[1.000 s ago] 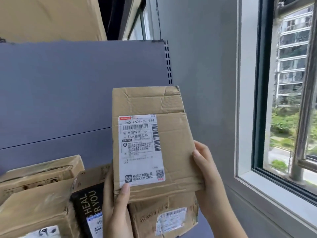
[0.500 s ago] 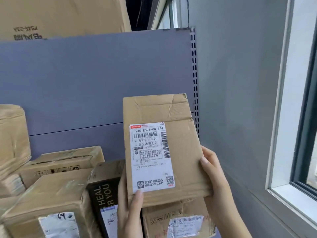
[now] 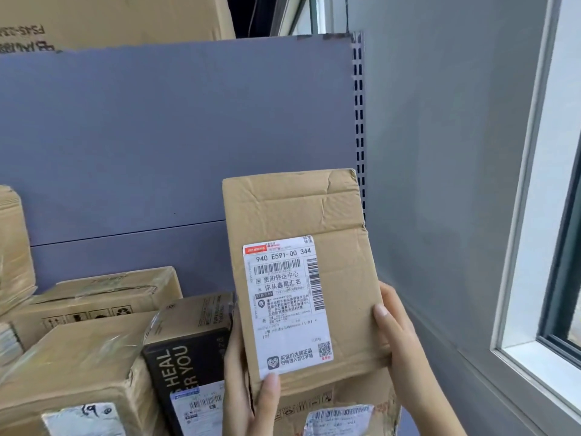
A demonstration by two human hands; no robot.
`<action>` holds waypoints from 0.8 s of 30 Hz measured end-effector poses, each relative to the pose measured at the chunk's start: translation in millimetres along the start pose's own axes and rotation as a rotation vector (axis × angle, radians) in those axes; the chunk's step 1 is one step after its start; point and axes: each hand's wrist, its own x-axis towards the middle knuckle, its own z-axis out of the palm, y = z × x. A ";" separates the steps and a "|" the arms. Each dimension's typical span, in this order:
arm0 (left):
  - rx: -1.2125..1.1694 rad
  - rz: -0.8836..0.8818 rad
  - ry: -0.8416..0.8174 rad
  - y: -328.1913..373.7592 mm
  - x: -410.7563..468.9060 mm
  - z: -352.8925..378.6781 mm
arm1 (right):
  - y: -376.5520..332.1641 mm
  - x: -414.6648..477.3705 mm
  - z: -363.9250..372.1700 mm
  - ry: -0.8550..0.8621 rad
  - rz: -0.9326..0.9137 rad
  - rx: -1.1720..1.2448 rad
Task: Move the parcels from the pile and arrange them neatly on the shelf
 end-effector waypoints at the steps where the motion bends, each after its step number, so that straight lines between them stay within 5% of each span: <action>1: 0.004 0.006 -0.028 -3.3 -1.4 0.9 | 0.6 0.7 -1.9 -0.006 -0.007 -0.037; 14: 0.086 -0.156 -0.156 -33.5 -10.7 -6.2 | 15.1 -5.3 -6.6 0.018 0.032 -0.295; 24: 0.172 -0.112 -0.186 -48.5 14.0 -7.1 | 26.8 -1.9 -19.4 -0.036 0.070 -0.231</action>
